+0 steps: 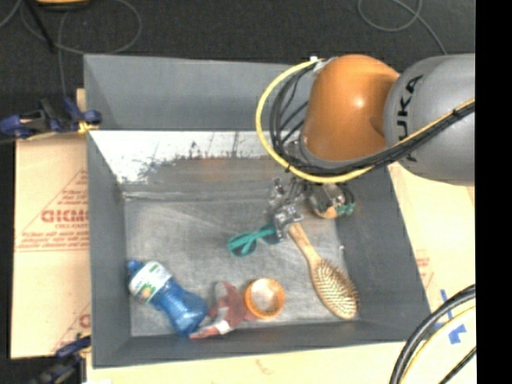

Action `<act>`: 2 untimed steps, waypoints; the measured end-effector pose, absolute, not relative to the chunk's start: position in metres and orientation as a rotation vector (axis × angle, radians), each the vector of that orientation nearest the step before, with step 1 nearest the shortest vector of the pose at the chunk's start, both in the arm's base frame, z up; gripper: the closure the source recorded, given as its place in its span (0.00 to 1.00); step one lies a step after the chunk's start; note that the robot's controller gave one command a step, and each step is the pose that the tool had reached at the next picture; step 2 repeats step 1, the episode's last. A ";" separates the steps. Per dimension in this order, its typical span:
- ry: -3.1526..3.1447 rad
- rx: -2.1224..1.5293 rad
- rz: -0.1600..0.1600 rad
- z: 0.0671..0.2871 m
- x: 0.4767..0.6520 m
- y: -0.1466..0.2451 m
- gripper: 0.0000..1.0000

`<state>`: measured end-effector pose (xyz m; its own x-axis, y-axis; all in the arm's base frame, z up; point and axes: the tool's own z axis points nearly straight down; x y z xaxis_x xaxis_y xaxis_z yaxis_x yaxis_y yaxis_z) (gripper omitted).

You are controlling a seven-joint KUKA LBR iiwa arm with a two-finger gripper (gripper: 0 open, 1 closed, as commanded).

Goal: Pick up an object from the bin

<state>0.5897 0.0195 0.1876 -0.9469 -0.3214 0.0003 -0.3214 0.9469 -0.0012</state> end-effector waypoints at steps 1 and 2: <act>-3.100 0.514 0.002 0.255 0.580 0.022 1.00; -3.100 0.514 0.002 0.255 0.580 0.022 1.00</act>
Offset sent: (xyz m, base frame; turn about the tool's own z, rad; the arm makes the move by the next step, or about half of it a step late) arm 0.0111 0.0108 0.0900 -0.3189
